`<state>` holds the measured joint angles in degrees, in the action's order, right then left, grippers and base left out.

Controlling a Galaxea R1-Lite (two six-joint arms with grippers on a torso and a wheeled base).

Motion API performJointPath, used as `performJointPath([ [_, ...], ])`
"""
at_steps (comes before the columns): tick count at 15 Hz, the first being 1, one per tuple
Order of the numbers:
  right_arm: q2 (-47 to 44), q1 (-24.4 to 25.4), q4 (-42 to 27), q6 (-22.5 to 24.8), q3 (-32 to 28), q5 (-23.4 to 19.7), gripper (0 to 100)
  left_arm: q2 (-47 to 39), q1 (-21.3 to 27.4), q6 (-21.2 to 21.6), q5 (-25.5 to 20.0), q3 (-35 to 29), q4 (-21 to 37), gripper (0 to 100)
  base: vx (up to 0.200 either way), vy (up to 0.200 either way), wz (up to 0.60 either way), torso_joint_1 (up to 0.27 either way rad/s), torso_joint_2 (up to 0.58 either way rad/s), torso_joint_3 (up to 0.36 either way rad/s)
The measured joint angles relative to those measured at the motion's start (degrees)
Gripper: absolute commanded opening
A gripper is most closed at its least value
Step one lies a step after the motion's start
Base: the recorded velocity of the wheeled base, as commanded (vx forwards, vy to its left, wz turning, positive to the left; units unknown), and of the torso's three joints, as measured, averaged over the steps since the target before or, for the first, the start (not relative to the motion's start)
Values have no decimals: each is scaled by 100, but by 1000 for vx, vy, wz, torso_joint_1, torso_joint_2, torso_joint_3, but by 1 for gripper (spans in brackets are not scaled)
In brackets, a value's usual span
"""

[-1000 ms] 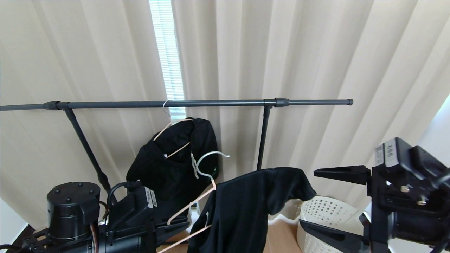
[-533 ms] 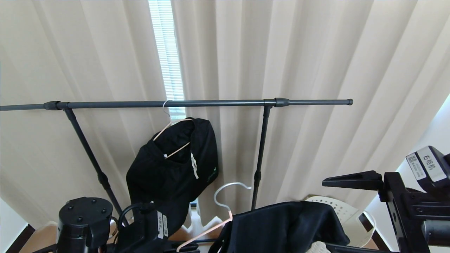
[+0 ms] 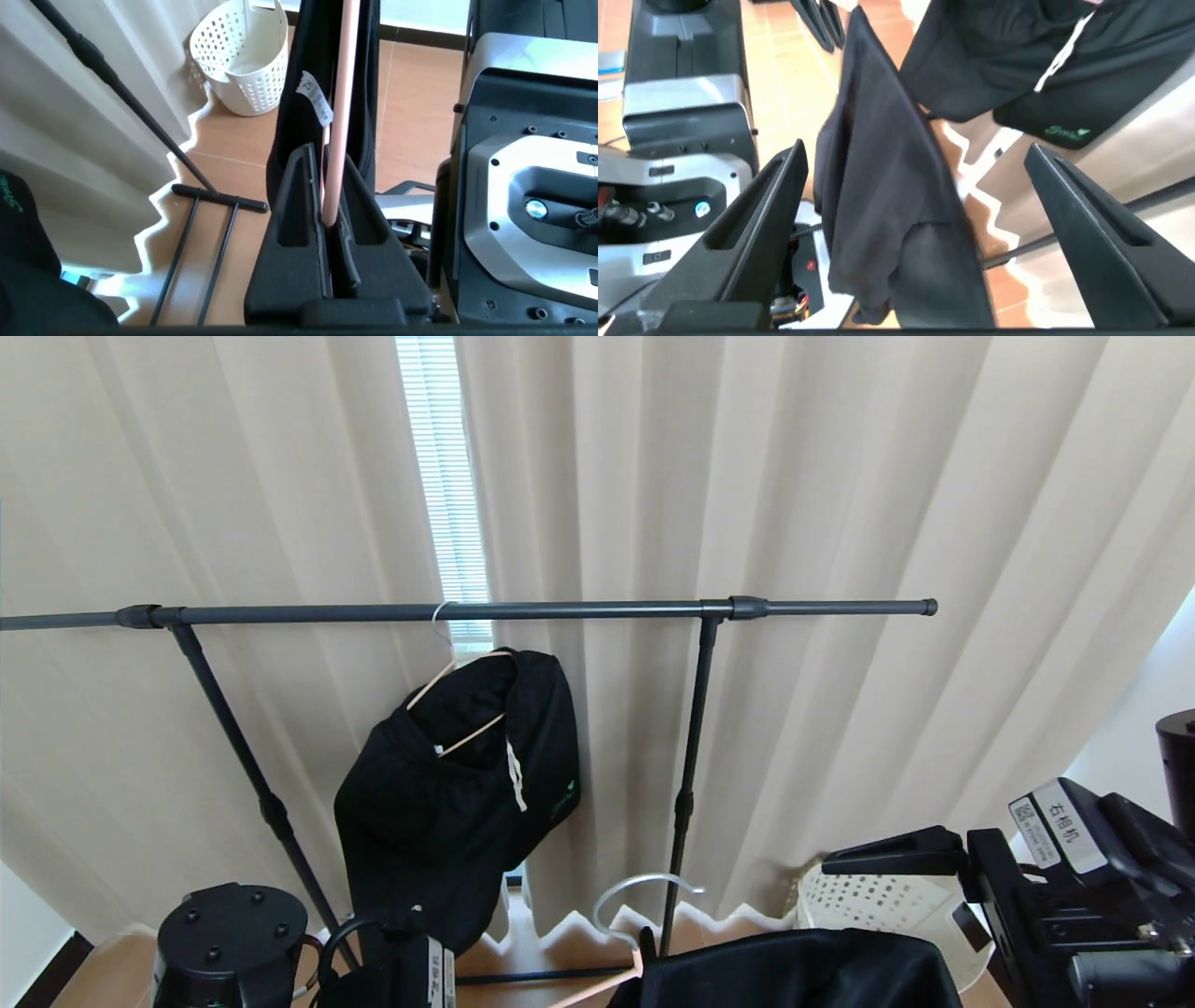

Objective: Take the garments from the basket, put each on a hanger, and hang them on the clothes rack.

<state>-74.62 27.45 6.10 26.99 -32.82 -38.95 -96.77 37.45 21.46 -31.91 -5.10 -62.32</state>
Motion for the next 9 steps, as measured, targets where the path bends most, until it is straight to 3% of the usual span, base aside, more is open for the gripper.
performJointPath([
  [3,-272,2,20,79,2,-389,100,20,98,0,0,9,0,0,0,0,0,0,0,0],
  [9,-675,5,99,51,-98,-460,100,20,223,-22,1,28,-6,0,0,0,0,0,0,0],
])
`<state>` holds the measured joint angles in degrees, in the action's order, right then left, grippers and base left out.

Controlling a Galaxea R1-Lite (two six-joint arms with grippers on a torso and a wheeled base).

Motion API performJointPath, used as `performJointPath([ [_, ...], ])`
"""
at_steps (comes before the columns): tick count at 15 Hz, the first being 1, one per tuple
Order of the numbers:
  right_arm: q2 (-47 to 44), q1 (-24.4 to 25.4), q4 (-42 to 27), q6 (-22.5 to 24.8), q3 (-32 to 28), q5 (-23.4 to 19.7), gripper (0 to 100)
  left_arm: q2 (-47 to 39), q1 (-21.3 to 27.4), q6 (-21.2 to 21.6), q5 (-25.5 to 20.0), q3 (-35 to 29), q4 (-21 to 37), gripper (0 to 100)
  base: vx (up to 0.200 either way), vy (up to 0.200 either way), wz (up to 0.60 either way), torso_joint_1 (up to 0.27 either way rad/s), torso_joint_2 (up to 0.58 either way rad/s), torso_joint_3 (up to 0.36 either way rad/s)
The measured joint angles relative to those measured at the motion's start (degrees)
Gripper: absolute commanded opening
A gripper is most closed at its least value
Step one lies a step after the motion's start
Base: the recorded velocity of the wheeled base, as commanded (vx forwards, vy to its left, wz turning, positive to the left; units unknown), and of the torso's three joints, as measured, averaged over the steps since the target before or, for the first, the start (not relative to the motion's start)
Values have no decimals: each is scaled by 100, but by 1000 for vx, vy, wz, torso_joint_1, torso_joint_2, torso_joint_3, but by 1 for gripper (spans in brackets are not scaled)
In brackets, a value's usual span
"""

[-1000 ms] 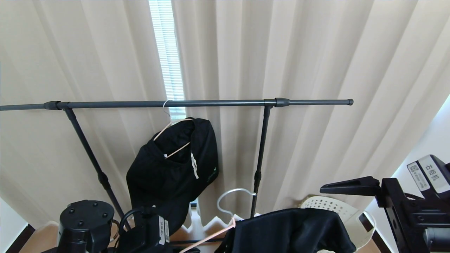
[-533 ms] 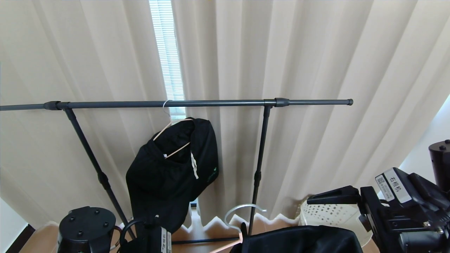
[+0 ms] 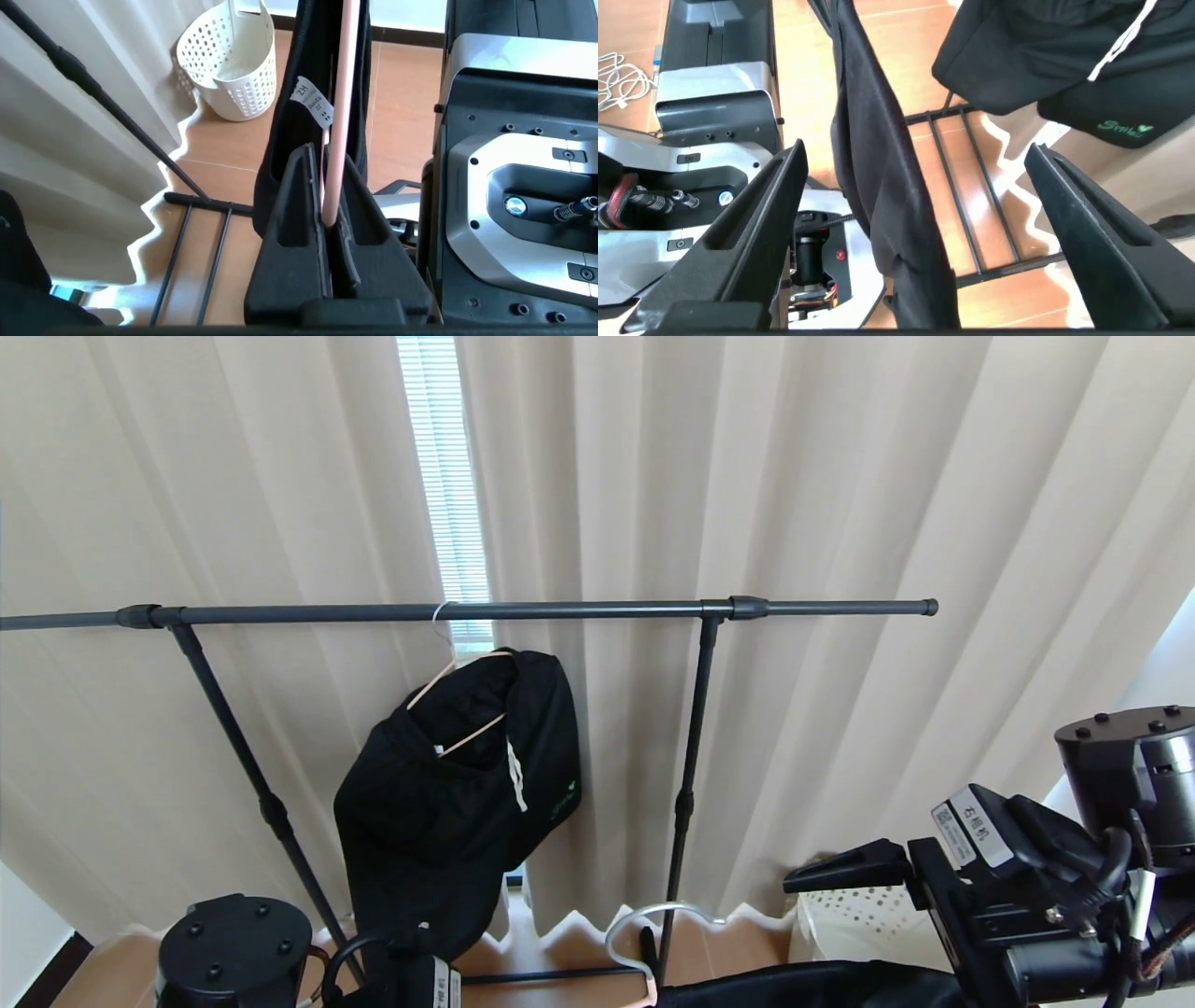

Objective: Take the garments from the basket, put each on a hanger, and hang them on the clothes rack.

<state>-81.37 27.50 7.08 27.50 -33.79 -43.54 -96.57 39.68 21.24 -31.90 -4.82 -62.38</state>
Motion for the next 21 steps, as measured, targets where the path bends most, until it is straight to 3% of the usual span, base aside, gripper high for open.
performJointPath([
  [12,-611,221,534,-274,15,-11,100,-26,-11,-41,21,-39,-178,0,0,0,0,0,0,0],
  [13,-623,234,534,-274,22,-11,0,-39,-11,-44,21,-30,-194,0,0,0,0,0,0,0],
  [21,-600,254,528,-260,67,11,0,-138,-66,-230,34,-88,-315,0,0,0,0,0,0,0],
])
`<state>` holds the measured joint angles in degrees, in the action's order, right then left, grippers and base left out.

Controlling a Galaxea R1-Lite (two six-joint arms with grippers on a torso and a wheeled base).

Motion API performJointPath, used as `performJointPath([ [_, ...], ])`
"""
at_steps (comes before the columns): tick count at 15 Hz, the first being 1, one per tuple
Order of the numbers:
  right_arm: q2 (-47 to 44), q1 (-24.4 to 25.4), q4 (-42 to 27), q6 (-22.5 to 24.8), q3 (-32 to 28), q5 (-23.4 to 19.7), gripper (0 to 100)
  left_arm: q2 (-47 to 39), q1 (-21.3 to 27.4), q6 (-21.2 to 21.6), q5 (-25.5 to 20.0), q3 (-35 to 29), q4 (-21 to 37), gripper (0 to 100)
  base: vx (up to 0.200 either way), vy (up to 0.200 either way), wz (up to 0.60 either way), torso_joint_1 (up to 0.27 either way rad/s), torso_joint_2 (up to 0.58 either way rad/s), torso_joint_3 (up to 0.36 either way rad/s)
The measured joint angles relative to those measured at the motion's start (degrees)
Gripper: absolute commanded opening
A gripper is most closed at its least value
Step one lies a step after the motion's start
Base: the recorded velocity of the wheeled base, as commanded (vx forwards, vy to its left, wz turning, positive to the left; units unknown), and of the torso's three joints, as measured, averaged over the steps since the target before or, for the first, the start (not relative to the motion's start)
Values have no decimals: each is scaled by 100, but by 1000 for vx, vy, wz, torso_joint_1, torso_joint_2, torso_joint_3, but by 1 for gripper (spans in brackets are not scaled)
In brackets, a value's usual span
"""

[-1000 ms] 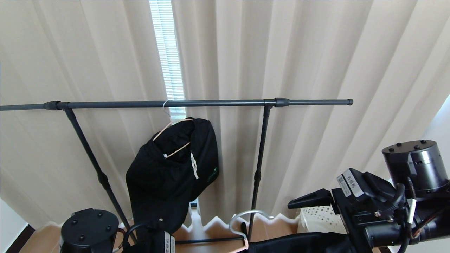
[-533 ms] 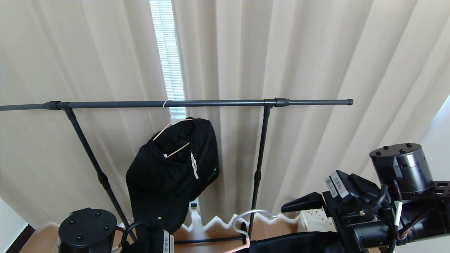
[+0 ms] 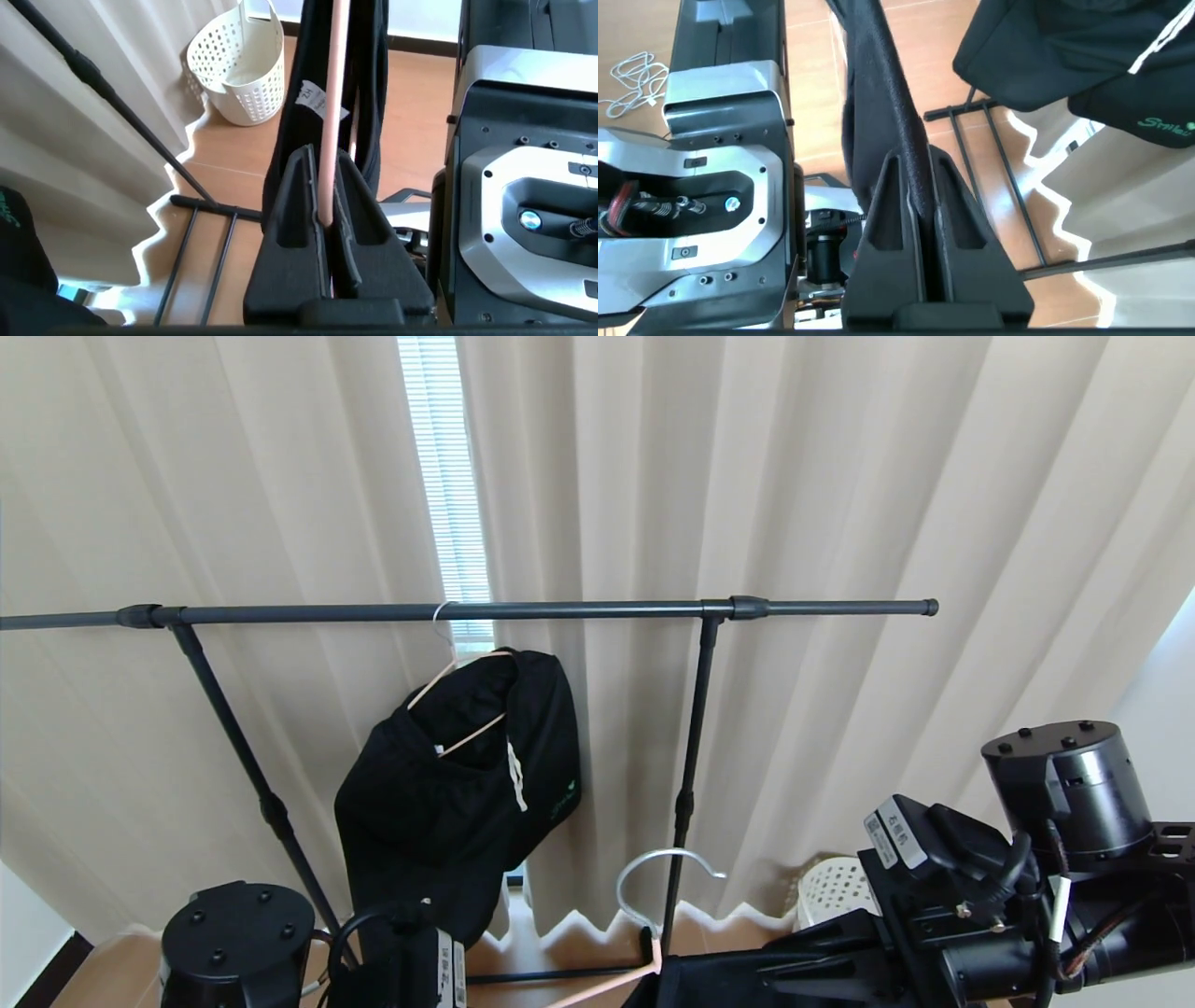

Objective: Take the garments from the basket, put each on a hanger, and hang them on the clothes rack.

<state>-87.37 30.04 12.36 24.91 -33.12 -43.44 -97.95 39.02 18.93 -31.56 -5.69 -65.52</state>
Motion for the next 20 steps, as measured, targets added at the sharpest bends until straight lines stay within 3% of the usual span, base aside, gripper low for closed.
performJointPath([
  [4,40,-2,9,-6,-12,6,0,-179,-88,-104,-7,46,-514,0,0,0,0,0,0,0],
  [9,90,0,4,-6,-12,9,0,-770,-113,-101,-13,418,-1935,0,0,0,0,0,0,0],
  [10,104,0,0,-6,-9,13,0,-897,-113,-112,-27,490,-2222,100,0,0,0,0,0,0],
  [12,110,2,0,-9,-4,11,0,-1051,-112,-141,-34,547,-2444,100,0,0,0,0,0,0],
  [20,113,-22,1,-6,-15,20,0,-1164,-262,-367,-218,569,-2449,100,0,0,0,0,0,0],
])
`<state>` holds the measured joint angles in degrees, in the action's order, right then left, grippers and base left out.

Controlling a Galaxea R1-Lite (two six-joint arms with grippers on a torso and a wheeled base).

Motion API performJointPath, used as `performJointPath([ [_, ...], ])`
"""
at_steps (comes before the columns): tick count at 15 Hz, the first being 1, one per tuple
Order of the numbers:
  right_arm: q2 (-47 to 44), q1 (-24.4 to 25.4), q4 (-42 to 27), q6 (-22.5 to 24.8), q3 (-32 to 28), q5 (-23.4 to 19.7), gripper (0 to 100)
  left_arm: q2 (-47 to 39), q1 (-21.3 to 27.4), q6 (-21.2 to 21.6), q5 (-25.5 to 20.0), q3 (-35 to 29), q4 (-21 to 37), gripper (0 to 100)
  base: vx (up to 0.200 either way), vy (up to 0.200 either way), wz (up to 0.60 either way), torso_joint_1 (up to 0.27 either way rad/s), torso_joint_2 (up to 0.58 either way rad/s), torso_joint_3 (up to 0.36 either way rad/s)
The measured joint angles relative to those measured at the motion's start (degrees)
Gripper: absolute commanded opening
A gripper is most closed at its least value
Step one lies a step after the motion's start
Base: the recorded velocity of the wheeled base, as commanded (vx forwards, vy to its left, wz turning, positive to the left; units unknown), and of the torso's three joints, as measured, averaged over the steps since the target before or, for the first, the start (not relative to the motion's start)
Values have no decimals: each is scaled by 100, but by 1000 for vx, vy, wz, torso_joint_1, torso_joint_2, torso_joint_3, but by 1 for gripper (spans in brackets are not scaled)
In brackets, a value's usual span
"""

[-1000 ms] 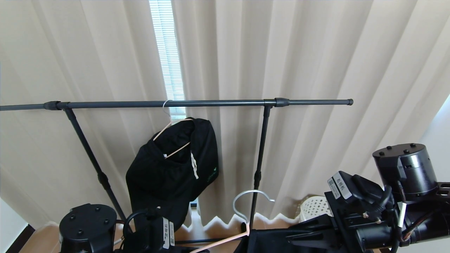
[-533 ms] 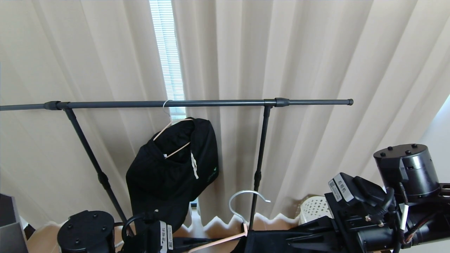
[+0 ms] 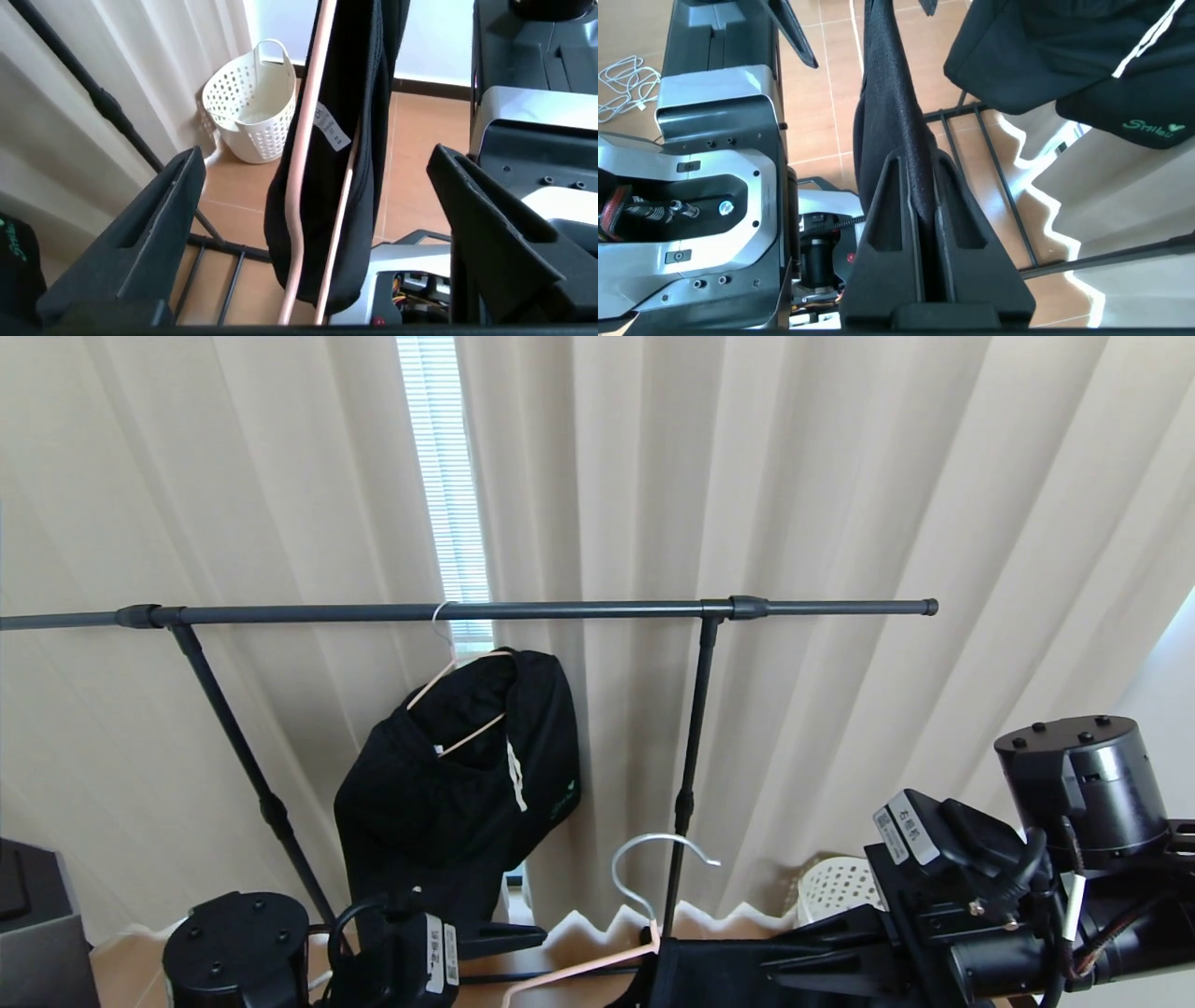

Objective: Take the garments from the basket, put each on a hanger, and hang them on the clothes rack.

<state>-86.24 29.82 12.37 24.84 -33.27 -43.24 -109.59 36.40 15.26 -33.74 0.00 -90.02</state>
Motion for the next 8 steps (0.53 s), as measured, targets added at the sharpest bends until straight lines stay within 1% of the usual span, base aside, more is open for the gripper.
performJointPath([
  [1,0,-5,5,0,0,0,0,41,-88,-79,-167,0,7,100,0,0,0,0,0,0],
  [2,-1,-11,7,0,0,-2,0,138,-226,-218,-438,0,7,100,0,0,0,0,0,0],
  [3,-1,-9,7,0,0,-2,0,279,-399,-438,-789,0,7,100,0,0,0,0,0,0],
  [4,-1,-9,10,0,0,-2,0,411,-584,-627,-1024,0,7,100,0,0,0,0,0,0],
  [7,5,-11,13,0,2,-20,0,692,-1202,-1157,-1688,-2,7,100,0,0,0,0,0,0],
  [8,11,-13,65,6,2,-30,0,761,-1524,-1418,-2009,-30,7,100,0,0,0,0,0,0],
])
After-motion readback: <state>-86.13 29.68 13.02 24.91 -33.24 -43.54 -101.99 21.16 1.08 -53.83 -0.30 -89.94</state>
